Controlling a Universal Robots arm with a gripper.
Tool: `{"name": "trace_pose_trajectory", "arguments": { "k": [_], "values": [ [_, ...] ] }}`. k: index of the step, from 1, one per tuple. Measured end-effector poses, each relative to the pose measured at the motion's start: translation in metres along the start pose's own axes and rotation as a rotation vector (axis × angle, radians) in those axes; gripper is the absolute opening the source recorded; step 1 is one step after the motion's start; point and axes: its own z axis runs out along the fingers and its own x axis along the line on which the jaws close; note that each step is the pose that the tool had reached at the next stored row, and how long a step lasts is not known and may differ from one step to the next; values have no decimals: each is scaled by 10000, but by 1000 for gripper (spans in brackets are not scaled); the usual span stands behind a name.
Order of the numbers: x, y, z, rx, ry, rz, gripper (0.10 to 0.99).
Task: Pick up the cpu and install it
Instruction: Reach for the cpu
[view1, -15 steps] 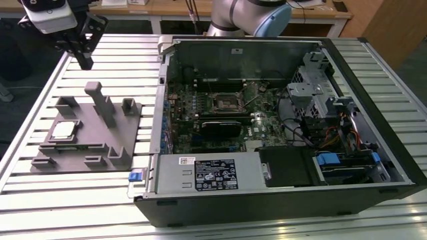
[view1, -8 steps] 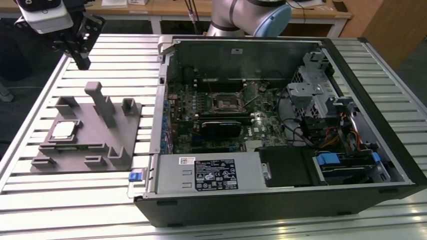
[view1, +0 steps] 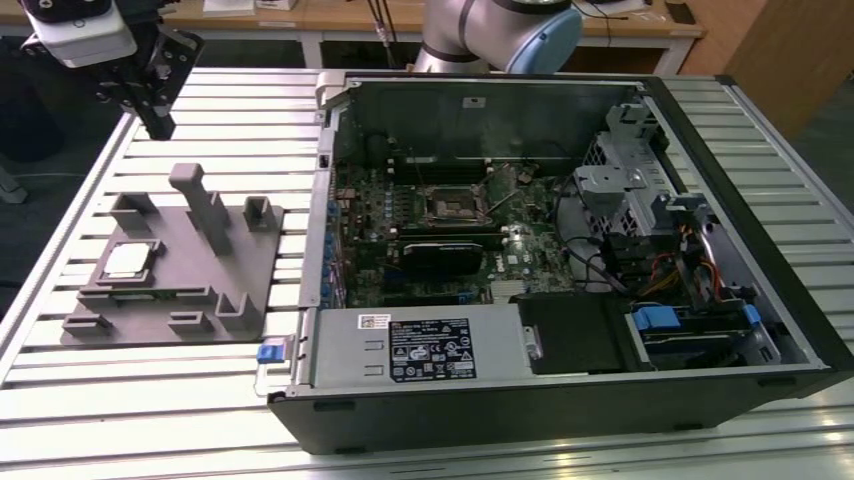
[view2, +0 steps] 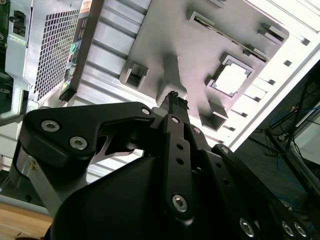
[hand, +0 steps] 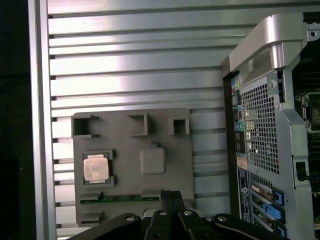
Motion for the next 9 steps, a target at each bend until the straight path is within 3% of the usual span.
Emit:
{"name": "trace_pose_trajectory", "arguments": {
  "k": [9],
  "values": [
    [137, -11, 0, 0, 0, 1, 106]
  ]
}}
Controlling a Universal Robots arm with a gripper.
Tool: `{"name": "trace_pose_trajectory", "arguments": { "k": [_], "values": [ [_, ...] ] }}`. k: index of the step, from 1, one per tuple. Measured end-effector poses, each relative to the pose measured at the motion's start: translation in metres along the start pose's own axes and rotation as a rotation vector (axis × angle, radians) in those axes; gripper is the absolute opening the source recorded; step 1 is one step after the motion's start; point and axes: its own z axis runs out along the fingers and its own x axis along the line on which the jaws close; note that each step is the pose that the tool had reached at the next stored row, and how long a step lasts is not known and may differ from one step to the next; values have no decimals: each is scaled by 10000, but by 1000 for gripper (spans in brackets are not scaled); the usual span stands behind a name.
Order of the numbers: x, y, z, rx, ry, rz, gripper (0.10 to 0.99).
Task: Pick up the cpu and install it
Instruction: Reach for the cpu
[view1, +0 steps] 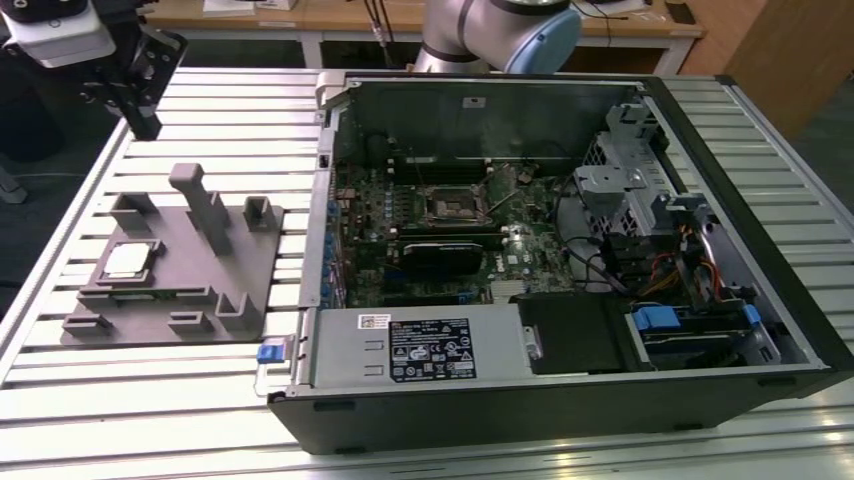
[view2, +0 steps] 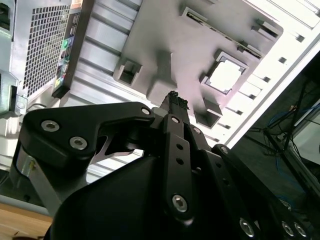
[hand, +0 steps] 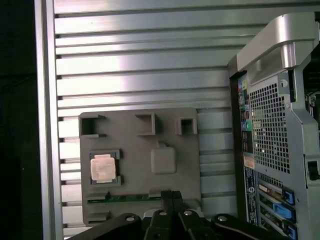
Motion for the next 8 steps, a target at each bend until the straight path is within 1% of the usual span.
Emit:
{"name": "trace_pose_trajectory", "arguments": {
  "k": [8],
  "values": [
    [150, -12, -1, 0, 0, -2, 106]
  ]
}}
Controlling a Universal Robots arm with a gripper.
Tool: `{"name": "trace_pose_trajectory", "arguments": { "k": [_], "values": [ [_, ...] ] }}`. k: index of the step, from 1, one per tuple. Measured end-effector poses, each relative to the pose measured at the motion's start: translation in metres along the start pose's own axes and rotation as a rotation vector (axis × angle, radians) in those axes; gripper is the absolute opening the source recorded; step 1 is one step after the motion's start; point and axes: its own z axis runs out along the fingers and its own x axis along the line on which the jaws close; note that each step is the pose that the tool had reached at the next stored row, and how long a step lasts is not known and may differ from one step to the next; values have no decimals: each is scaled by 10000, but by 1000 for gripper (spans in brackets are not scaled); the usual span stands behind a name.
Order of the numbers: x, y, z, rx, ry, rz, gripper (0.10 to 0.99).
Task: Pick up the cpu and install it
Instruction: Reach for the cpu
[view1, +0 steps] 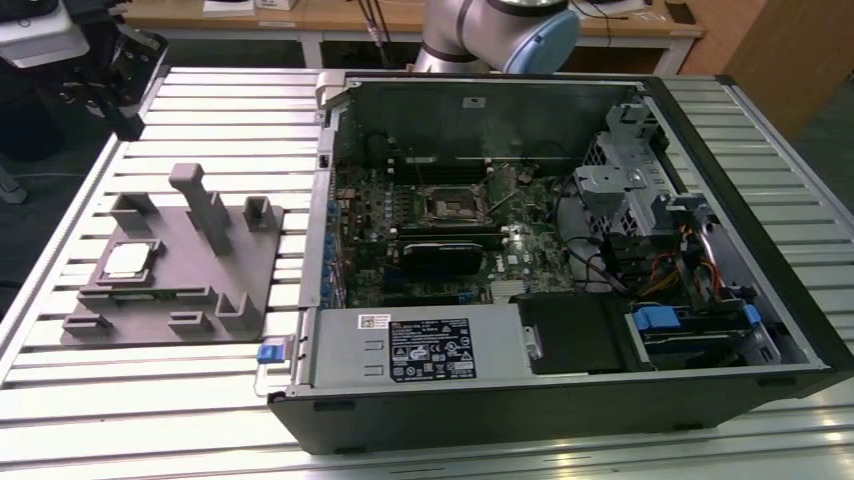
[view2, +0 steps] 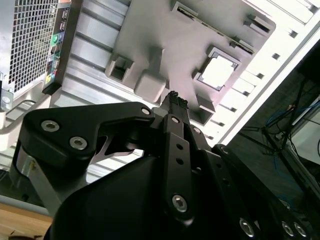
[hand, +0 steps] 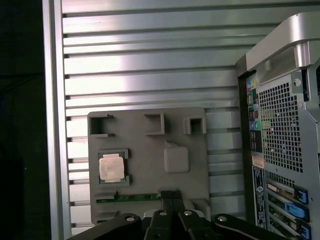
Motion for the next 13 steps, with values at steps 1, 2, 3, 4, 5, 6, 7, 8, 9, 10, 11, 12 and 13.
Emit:
{"name": "trace_pose_trajectory", "arguments": {
  "k": [1, 2, 3, 4, 5, 6, 7, 8, 9, 10, 11, 12, 13],
  "values": [
    [17, -1, -1, 0, 0, 0, 106],
    [39, -3, 0, 0, 0, 1, 106],
    [60, -4, -1, 0, 1, 0, 106],
    [81, -6, 0, 0, 0, 1, 106],
    [101, -7, -1, 0, -1, 1, 106],
    [121, -9, -1, 0, 0, 1, 106],
    [142, -11, -1, 0, 0, 1, 106],
    [162, -12, -1, 0, 0, 1, 106],
    [183, -14, -2, 0, 0, 2, 106],
    [204, -15, -2, 0, 1, 2, 106],
    [225, -17, -2, 0, 1, 1, 106],
    [246, -19, -2, 0, 0, 1, 106],
    [266, -20, -2, 0, 0, 1, 106]
  ]
}}
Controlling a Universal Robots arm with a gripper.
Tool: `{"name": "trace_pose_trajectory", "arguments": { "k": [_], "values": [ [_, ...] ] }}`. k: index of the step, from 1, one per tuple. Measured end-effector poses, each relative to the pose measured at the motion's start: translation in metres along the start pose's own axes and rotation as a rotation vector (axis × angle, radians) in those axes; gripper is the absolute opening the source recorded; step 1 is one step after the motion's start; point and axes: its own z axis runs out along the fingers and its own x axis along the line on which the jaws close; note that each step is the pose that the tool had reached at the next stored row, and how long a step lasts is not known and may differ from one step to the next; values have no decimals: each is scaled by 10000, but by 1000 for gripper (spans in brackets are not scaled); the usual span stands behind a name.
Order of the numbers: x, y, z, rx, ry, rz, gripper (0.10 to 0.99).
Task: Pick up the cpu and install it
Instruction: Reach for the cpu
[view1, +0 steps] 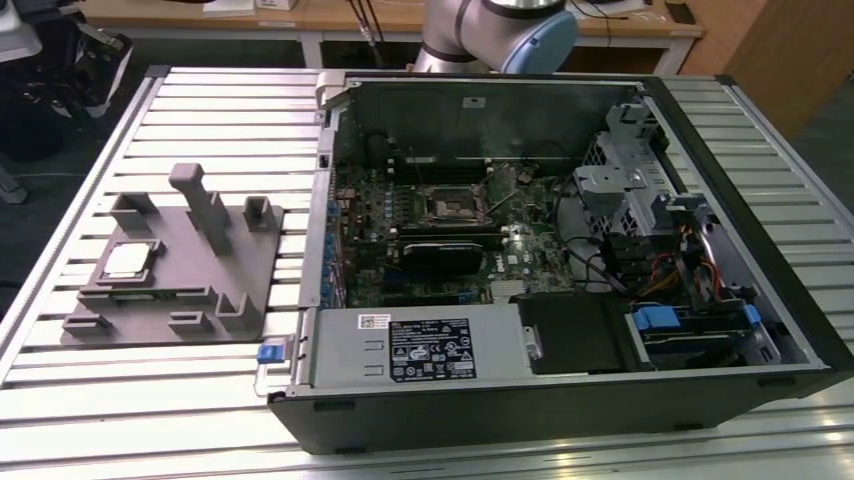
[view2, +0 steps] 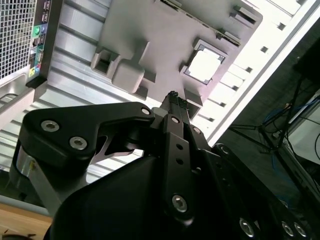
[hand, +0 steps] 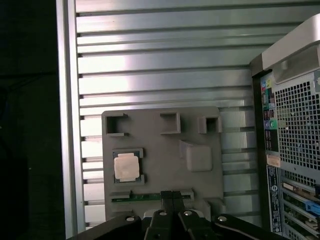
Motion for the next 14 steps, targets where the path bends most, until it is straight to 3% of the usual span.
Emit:
{"name": "trace_pose_trajectory", "arguments": {
  "k": [14],
  "values": [
    [277, -21, 2, 0, 0, 0, 106]
  ]
}}
